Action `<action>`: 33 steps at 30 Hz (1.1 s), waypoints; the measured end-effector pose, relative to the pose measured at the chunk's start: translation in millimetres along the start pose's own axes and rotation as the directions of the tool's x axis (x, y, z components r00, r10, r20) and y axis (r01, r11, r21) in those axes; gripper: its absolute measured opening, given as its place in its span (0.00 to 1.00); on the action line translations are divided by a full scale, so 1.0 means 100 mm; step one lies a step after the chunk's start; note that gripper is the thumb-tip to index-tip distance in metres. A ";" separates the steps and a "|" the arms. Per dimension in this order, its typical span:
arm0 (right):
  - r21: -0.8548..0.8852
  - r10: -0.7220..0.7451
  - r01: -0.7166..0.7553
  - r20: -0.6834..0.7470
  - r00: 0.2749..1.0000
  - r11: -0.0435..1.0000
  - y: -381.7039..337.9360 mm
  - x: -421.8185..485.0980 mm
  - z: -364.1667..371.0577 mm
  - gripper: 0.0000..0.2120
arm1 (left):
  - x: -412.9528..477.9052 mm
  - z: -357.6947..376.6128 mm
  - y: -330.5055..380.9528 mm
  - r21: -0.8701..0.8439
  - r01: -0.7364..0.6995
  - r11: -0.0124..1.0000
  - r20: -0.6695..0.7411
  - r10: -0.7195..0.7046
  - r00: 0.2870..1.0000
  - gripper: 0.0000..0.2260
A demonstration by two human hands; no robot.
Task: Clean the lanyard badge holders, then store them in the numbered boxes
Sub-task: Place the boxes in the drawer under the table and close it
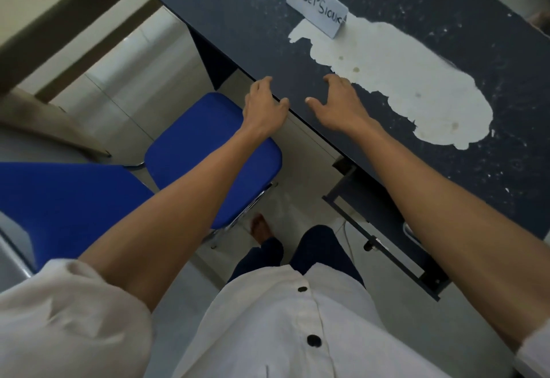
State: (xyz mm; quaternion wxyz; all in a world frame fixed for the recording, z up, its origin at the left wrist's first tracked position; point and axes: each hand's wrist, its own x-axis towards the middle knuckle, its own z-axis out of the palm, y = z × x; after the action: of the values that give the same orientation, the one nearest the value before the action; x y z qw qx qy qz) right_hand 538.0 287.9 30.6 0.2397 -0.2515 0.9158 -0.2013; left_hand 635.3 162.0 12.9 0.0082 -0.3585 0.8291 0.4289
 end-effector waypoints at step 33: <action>0.057 -0.249 0.243 0.159 0.955 0.968 -1.96 2.08 0.10 0.34 | 1.42 -1.92 -0.47 -0.148 0.174 0.974 -0.274 -0.209 0.939 0.25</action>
State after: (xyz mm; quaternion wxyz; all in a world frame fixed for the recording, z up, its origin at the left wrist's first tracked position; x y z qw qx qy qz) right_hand 457.3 14.2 47.9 0.2924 -0.3749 0.8505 -0.2250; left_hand 614.4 -77.1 55.5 -0.0926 -0.4959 0.7550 0.4188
